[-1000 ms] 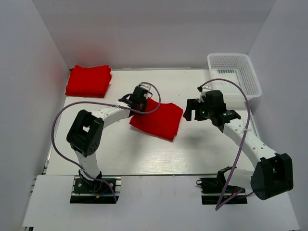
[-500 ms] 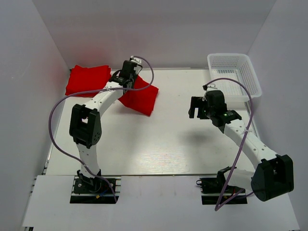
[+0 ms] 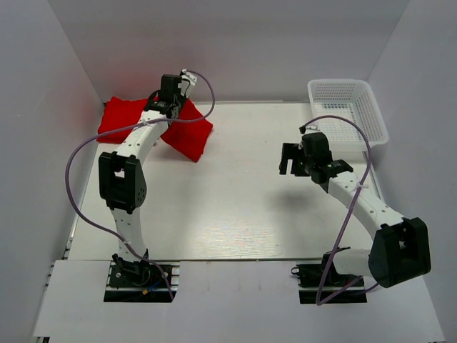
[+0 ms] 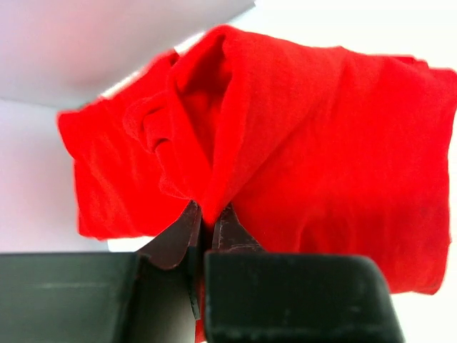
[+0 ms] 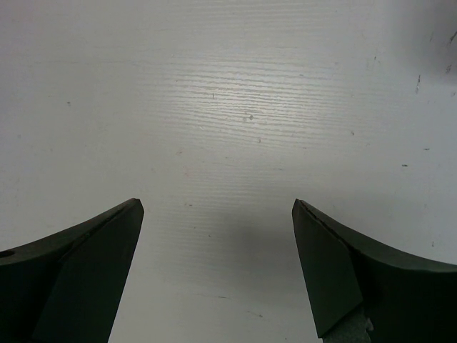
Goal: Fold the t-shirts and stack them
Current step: Put the neatly folded tshirt into the corner of the board with the left arm
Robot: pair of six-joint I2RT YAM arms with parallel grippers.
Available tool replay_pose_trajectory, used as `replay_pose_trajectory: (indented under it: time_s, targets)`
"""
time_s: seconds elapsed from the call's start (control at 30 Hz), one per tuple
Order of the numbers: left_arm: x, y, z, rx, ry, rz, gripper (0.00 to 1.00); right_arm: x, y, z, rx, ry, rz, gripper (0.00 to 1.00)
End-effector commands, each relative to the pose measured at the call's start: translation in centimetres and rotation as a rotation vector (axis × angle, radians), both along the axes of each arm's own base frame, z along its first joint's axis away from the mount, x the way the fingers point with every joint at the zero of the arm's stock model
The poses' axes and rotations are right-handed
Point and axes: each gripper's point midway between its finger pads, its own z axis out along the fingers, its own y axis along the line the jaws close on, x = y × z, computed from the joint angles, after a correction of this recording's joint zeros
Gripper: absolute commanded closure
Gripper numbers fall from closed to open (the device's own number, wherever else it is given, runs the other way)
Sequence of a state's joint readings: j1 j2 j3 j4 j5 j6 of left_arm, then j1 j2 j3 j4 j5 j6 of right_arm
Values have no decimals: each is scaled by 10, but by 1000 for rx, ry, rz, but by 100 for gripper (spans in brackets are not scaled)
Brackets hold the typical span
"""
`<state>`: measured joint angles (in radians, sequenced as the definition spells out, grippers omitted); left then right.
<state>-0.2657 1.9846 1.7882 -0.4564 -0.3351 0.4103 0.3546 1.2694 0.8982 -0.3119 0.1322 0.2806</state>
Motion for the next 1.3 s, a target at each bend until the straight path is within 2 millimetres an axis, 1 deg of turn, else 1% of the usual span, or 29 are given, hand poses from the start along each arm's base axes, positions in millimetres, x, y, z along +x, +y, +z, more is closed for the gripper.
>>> replay_pose_trajectory:
  time_s: [0.0, 0.03, 0.07, 0.1, 0.13, 0.17, 0.2, 0.23, 0.27, 0.3, 0.33, 0.37, 0.47, 0.5, 0.57, 0.6, 0.63, 0.67, 0.73, 0.77, 0.83, 0.87, 0.93, 1.0, 1.03, 1.07, 1.13, 1.17, 1.27]
  targets:
    - [29, 4, 57, 1, -143, -55, 100, 21, 5, 26, 27, -77, -12, 9]
    - [33, 7, 61, -5, -143, -55, 100, 21, 7, 26, 30, -75, -9, 9]
    - [34, 5, 50, -5, -102, -68, 100, 23, 7, 21, 26, -67, -10, 9]
    - [38, 0, 63, -21, -123, -88, 100, 24, 9, 21, 29, -64, -4, 9]
    - [38, 4, 67, -26, -124, -88, 100, 26, 10, 20, 27, -59, -2, 9]
    - [37, 3, 65, -29, -114, -96, 100, 26, 11, 19, 29, -56, -1, 9]
    - [38, 2, 69, -40, -124, -91, 100, 26, 12, 13, 26, -37, 6, 9]
    - [38, 2, 69, -40, -124, -91, 100, 28, 13, 15, 33, -39, 7, 9]
    - [37, 8, 72, -47, -123, -76, 100, 28, 15, 15, 36, -37, 14, 9]
    - [33, 9, 79, -48, -125, -75, 100, 28, 17, 11, 41, -23, 21, 9]
    - [32, 10, 89, -51, -144, -76, 100, 30, 19, 13, 43, -27, 26, 9]
    - [32, 18, 89, -45, -146, -56, 100, 30, 20, 15, 51, -29, 31, 9]
    - [29, 34, 111, -36, -189, -12, 100, 33, 26, 18, 70, -30, 48, 9]
    - [27, 34, 116, -38, -198, -12, 100, 33, 26, 17, 71, -25, 48, 9]
    - [27, 47, 121, -41, -207, 4, 100, 35, 30, 20, 79, -30, 65, 9]
    - [27, 45, 121, -39, -206, -11, 100, 35, 32, 20, 84, -27, 67, 9]
    - [28, 50, 120, -44, -205, -12, 100, 35, 33, 20, 91, -24, 76, 9]
    - [27, 48, 127, -52, -222, -22, 100, 36, 36, 21, 98, -25, 80, 9]
    - [28, 60, 127, -48, -221, -15, 100, 37, 37, 19, 97, -15, 86, 9]
    - [29, 59, 127, -53, -220, -24, 100, 38, 36, 20, 98, -15, 83, 9]
    - [30, 71, 129, -50, -228, -18, 100, 41, 38, 22, 96, -16, 87, 9]
    - [30, 71, 129, -50, -228, -18, 100, 39, 43, 21, 113, -4, 112, 9]
    - [31, 84, 140, -53, -255, -1, 100, 42, 46, 24, 117, -9, 118, 9]
    - [32, 88, 144, -59, -264, -4, 100, 43, 48, 23, 121, -3, 125, 9]
    - [29, 94, 155, -67, -286, 10, 100, 44, 48, 22, 120, -2, 126, 9]
    - [28, 91, 161, -84, -294, -1, 100, 44, 51, 23, 128, 0, 139, 9]
    - [25, 96, 168, -103, -303, -9, 100, 46, 52, 20, 123, 11, 140, 9]
    - [25, 93, 172, -119, -312, -19, 100, 46, 54, 16, 120, 26, 144, 9]
    - [24, 102, 174, -120, -313, -7, 100, 48, 55, 14, 123, 37, 143, 9]
